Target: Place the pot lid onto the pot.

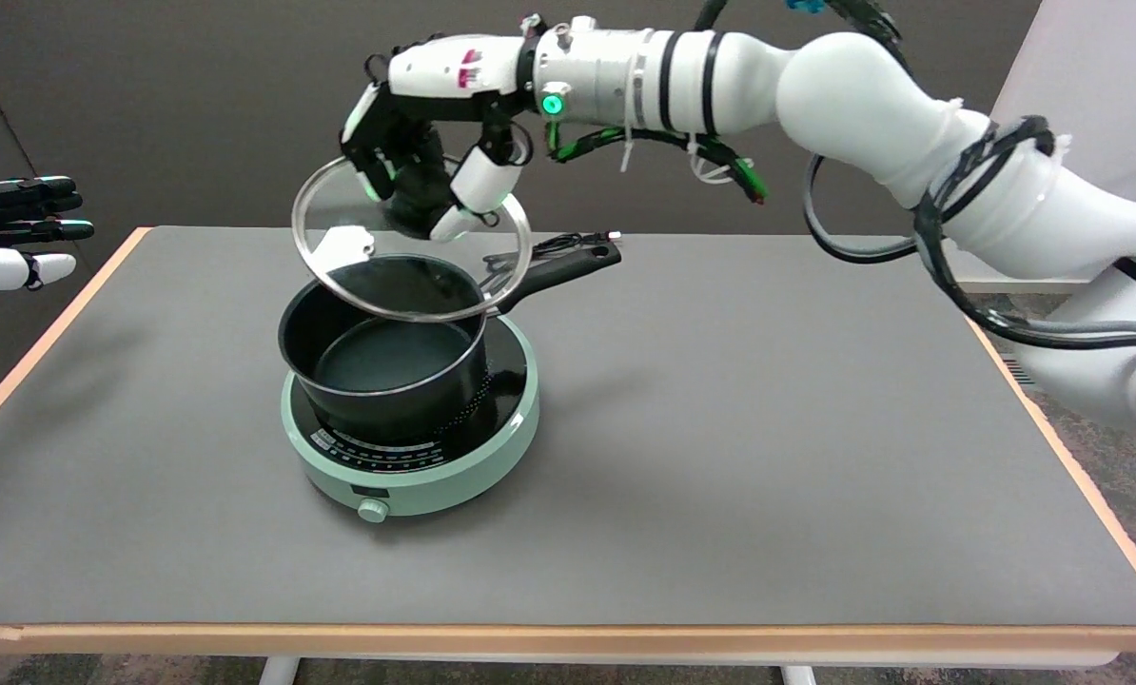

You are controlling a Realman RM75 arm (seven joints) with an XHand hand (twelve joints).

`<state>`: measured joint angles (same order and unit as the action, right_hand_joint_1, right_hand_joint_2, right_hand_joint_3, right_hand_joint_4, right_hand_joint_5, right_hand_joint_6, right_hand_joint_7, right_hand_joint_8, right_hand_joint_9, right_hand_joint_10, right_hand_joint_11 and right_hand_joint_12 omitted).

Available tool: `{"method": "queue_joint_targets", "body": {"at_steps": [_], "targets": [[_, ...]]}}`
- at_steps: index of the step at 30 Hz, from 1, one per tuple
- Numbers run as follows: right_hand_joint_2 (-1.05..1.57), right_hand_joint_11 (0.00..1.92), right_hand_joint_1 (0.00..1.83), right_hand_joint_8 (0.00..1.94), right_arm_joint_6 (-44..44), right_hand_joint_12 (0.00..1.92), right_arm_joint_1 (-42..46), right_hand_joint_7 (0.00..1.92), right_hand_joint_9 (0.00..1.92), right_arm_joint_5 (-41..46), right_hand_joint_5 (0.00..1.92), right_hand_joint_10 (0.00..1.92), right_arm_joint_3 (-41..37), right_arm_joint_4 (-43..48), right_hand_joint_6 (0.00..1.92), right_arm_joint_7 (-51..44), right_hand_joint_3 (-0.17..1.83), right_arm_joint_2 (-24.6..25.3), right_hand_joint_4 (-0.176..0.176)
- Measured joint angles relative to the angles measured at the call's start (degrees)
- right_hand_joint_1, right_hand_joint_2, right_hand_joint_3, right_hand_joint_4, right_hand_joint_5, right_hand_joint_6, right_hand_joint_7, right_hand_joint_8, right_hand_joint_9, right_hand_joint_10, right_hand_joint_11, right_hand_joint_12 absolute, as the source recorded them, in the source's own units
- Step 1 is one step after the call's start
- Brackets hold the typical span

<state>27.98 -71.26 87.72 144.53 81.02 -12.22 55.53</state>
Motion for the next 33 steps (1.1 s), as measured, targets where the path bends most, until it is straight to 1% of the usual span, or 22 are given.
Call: {"method": "queue_joint_targets", "body": {"at_steps": [9,20,33], "targets": [[0.83,0.68,1.37,1.24,0.7,1.11,-1.8,0.95,0.87,1.3,0.75,1.21,2.1,-3.7,1.12,-1.4,0.62,4.1,0.176],[0.83,0.68,1.37,1.24,0.8,1.12,-2.7,0.95,0.87,2.0,0.75,1.21,3.3,-11.8,1.12,-4.5,0.62,10.1,0.176],[0.83,0.69,1.37,1.24,0.2,1.12,-2.8,0.94,0.87,-0.2,0.75,1.23,3.8,-19.0,1.12,-6.9,0.62,16.2,0.176]]}}
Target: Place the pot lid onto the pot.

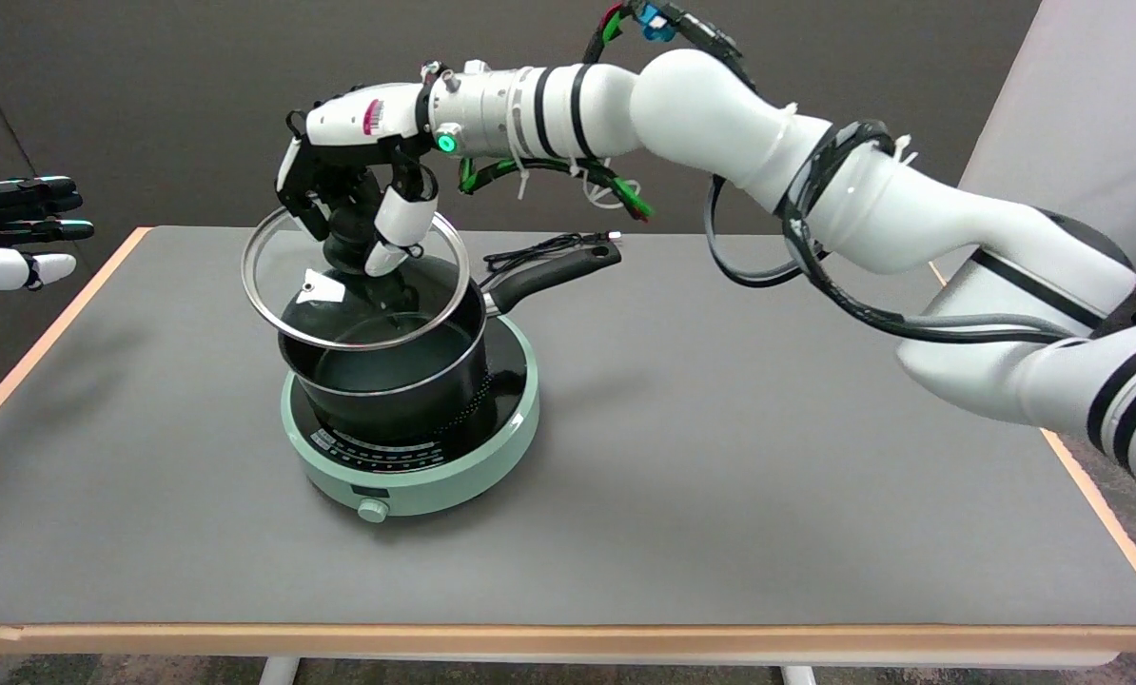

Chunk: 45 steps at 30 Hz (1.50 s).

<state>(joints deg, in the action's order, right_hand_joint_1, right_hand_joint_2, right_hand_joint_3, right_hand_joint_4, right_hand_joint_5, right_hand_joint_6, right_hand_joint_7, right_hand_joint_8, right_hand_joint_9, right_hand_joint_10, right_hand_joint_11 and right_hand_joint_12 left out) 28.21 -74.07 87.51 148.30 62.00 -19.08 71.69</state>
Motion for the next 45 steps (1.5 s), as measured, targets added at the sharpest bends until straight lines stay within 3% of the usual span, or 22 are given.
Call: {"method": "queue_joint_targets", "body": {"at_steps": [27,45], "targets": [[0.91,0.69,1.36,1.25,0.2,1.11,1.8,0.91,0.88,-3.3,0.76,1.23,0.4,-2.7,1.11,-0.8,0.49,2.6,0.176],[0.9,0.69,1.36,1.25,2.7,1.11,1.4,0.9,0.88,-2.1,0.76,1.25,0.6,1.2,1.1,-0.9,0.5,-0.5,0.176]]}}
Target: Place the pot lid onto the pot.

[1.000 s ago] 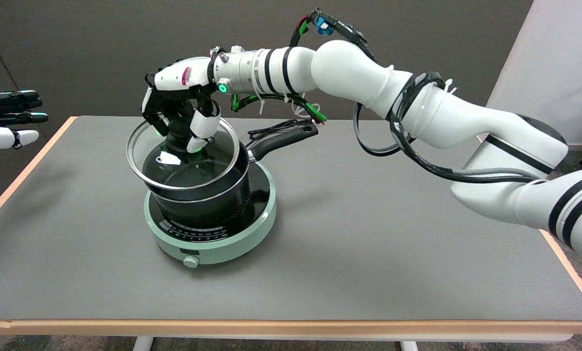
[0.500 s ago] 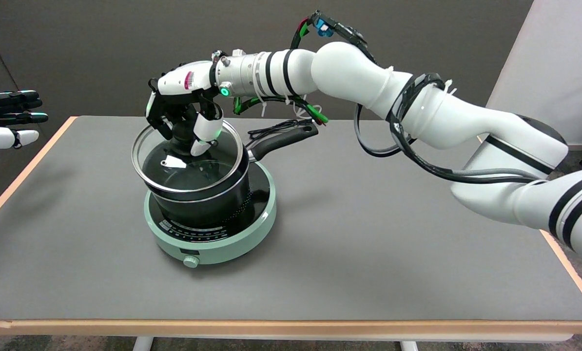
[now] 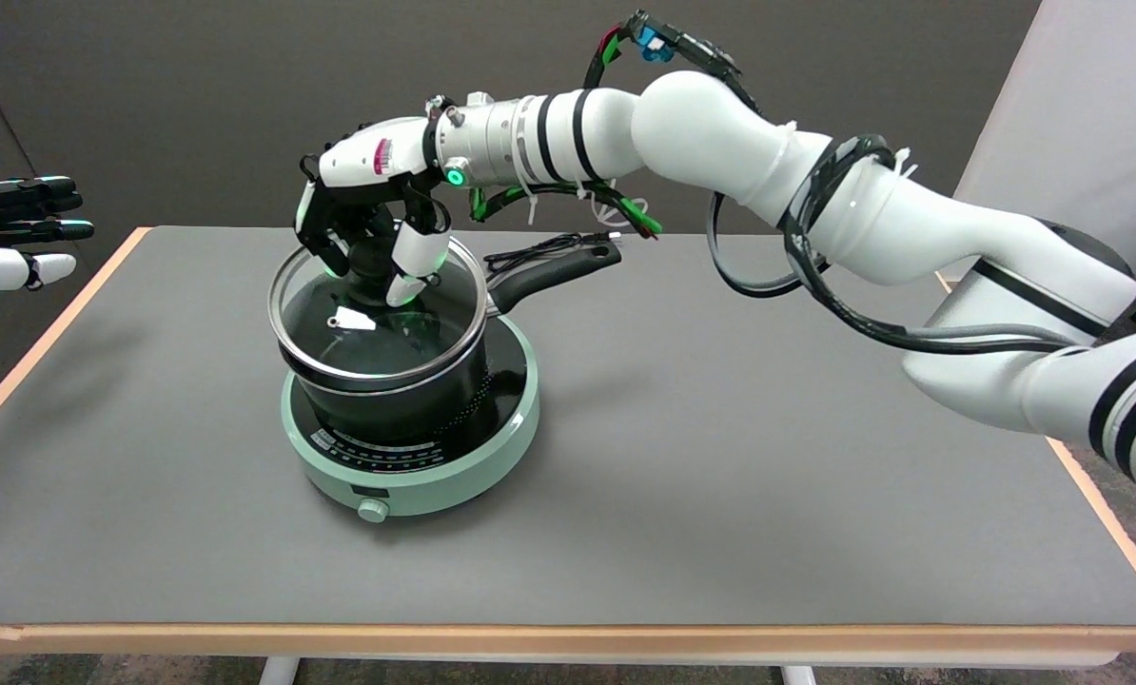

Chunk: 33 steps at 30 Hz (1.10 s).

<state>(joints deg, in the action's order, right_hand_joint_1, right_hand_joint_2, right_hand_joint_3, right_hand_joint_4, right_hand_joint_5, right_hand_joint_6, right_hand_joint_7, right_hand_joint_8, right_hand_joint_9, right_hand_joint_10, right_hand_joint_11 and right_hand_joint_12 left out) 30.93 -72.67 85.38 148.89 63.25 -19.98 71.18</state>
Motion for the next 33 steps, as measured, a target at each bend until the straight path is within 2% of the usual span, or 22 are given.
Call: {"method": "queue_joint_targets", "body": {"at_steps": [16,33], "targets": [[0.89,0.68,1.36,1.22,0.8,1.14,0.8,0.93,0.87,1.2,0.74,1.3,0.1,1.7,1.12,0.0,0.51,-1.5,0.176],[0.89,0.68,1.36,1.22,1.2,1.14,1.0,0.93,0.86,1.5,0.74,1.3,0.2,0.3,1.12,-0.1,0.51,-0.7,0.176]]}}
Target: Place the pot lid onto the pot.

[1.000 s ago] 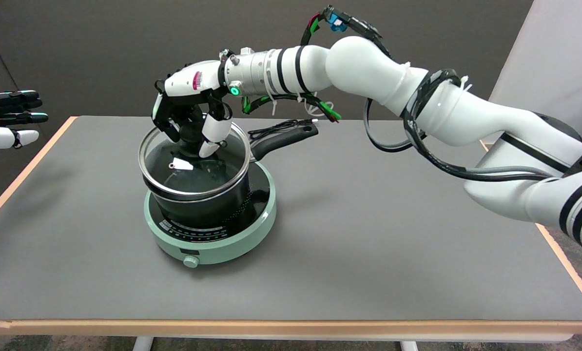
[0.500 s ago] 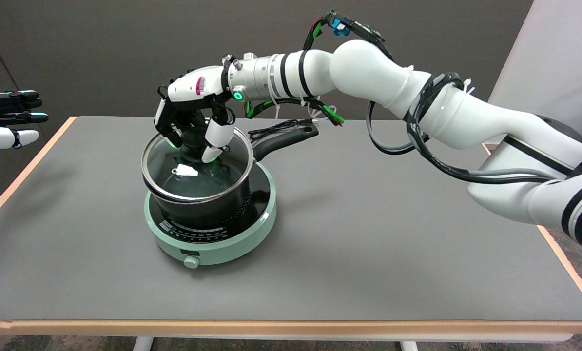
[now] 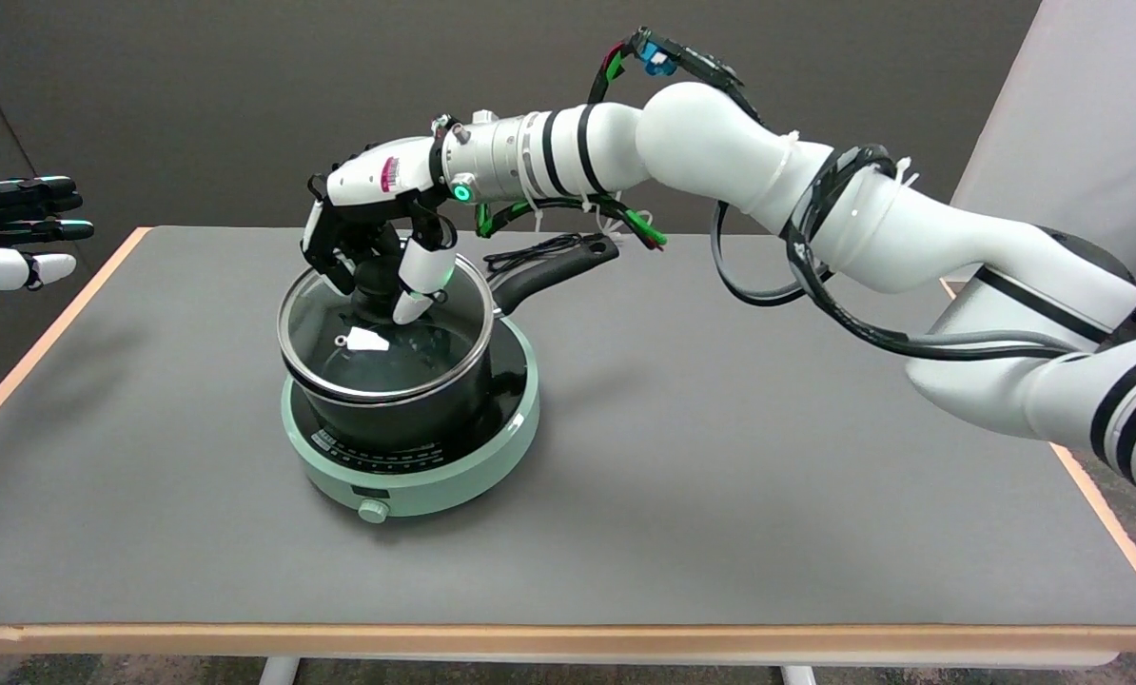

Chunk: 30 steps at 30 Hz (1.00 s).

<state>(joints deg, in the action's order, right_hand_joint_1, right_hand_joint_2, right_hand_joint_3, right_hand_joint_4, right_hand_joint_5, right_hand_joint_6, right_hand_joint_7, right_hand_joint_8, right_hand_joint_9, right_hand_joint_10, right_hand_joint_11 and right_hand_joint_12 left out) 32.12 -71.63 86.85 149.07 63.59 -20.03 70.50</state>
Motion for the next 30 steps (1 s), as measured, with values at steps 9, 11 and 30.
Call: {"method": "queue_joint_targets", "body": {"at_steps": [9,11,30], "targets": [[0.89,0.68,1.36,1.22,0.1,1.14,-0.4,0.93,0.86,0.0,0.74,1.3,0.0,-1.3,1.12,-0.1,0.51,1.0,0.176],[0.89,0.68,1.36,1.22,0.1,1.14,-0.6,0.93,0.86,0.1,0.74,1.31,0.0,-1.6,1.12,-0.1,0.51,1.2,0.176],[0.88,0.68,1.36,1.22,1.3,1.14,-1.4,0.93,0.86,1.3,0.74,1.31,0.2,-2.9,1.11,0.0,0.52,2.0,0.176]]}}
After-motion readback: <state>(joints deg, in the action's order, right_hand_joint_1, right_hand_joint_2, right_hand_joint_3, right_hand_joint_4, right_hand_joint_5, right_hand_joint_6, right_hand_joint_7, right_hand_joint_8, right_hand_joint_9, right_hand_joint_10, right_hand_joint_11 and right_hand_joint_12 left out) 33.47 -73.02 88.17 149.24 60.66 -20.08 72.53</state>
